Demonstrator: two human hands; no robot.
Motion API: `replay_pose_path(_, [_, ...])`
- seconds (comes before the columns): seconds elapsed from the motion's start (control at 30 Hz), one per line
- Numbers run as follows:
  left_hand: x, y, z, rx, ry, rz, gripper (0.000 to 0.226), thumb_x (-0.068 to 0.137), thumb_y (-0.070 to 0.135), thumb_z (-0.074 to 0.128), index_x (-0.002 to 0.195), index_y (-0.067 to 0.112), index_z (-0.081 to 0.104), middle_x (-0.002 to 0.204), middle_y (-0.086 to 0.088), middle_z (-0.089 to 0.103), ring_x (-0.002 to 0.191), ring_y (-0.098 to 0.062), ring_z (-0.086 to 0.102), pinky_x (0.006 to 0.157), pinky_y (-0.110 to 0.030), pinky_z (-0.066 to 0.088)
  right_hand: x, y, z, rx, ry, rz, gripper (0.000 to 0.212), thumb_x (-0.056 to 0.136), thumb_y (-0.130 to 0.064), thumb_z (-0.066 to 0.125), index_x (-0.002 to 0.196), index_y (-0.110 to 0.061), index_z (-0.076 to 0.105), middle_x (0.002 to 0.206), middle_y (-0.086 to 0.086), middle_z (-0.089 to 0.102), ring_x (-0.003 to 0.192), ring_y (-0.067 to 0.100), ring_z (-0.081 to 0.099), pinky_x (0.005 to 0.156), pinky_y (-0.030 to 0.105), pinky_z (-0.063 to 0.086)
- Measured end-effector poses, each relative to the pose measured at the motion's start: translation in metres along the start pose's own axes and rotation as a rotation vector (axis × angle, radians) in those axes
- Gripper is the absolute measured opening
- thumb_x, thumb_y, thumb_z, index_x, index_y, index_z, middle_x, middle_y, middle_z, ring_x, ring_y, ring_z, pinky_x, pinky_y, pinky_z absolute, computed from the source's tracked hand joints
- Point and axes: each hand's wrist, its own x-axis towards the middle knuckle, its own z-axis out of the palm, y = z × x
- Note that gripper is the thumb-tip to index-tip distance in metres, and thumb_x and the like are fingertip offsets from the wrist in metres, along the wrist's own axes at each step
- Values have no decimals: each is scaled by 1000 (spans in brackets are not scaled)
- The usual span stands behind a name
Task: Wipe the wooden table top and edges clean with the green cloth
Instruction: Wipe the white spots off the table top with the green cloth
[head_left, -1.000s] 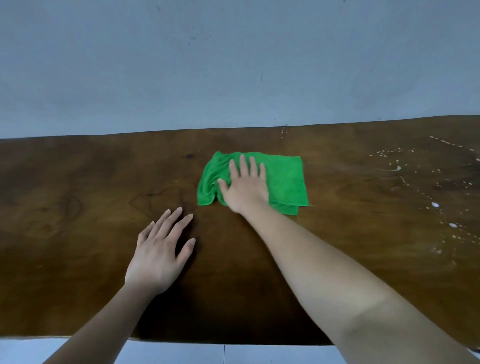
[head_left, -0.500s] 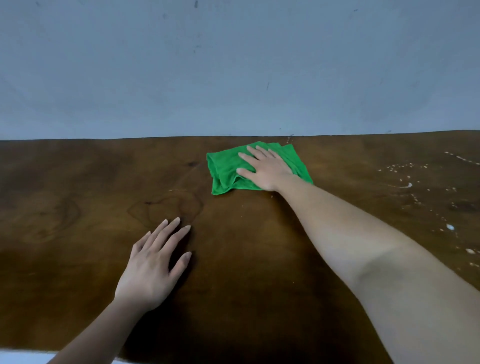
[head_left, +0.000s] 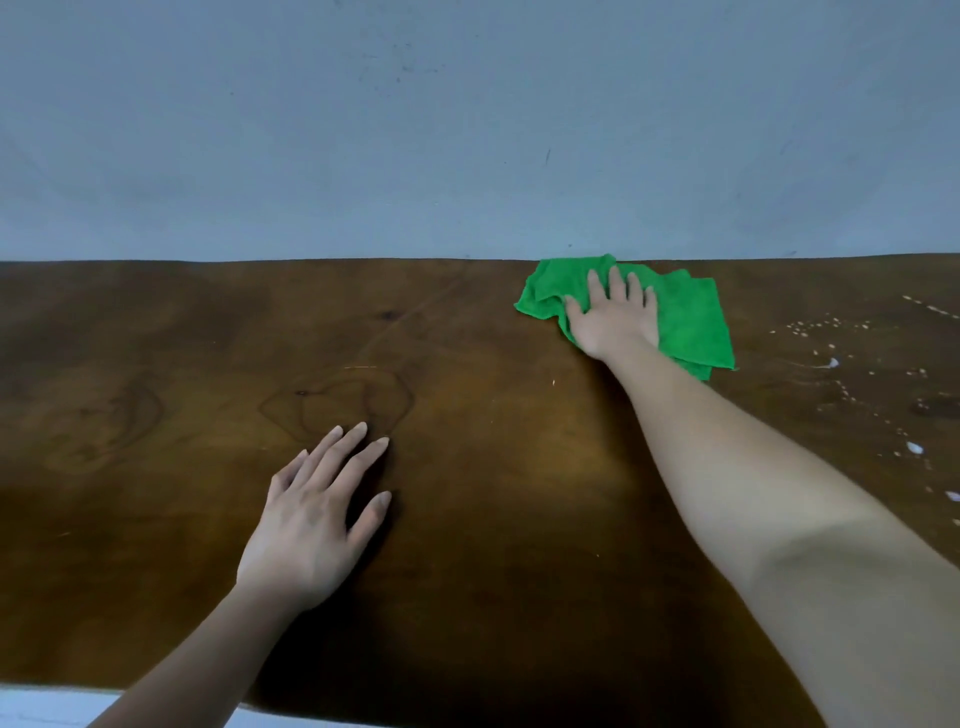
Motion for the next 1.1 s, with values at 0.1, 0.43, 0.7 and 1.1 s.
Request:
replay_pose_path(0.1, [1,0,2,8,-10,-10,75,106,81,11,173,48,19,182,22,5,167,0,-12,137,-43,5,-32,-35,13,-17,5,-101,80,106,-70,3,175,-29,2,183,5,-4,169,32,-4,135,58,1])
replay_pose_path(0.43, [1,1,2,21,5,-10,72,108,78,11,172,48,18,182,19,10,168,-3,-9,137,-43,3,-107,-179,50,-35,-38,-668,70,110,-64,7,175,-37,8,183,-4,0,169,25,-5,135,56,-2])
replay_pose_path(0.7, [0,-3,4,7,25,10,69,109,78,16,172,50,17,182,22,7,167,0,-11,137,-45,8,-32,-215,21,-32,-86,-637,67,113,-65,16,174,-39,9,184,-3,1,169,22,-2,136,53,1])
replay_pose_path(1.1, [-1,3,-1,3,28,-2,75,106,79,11,172,46,23,182,18,10,168,-4,-7,137,-46,10,-3,-43,-5,10,-27,-212,73,110,-70,13,175,-37,8,184,-3,-2,169,22,-2,136,48,-1])
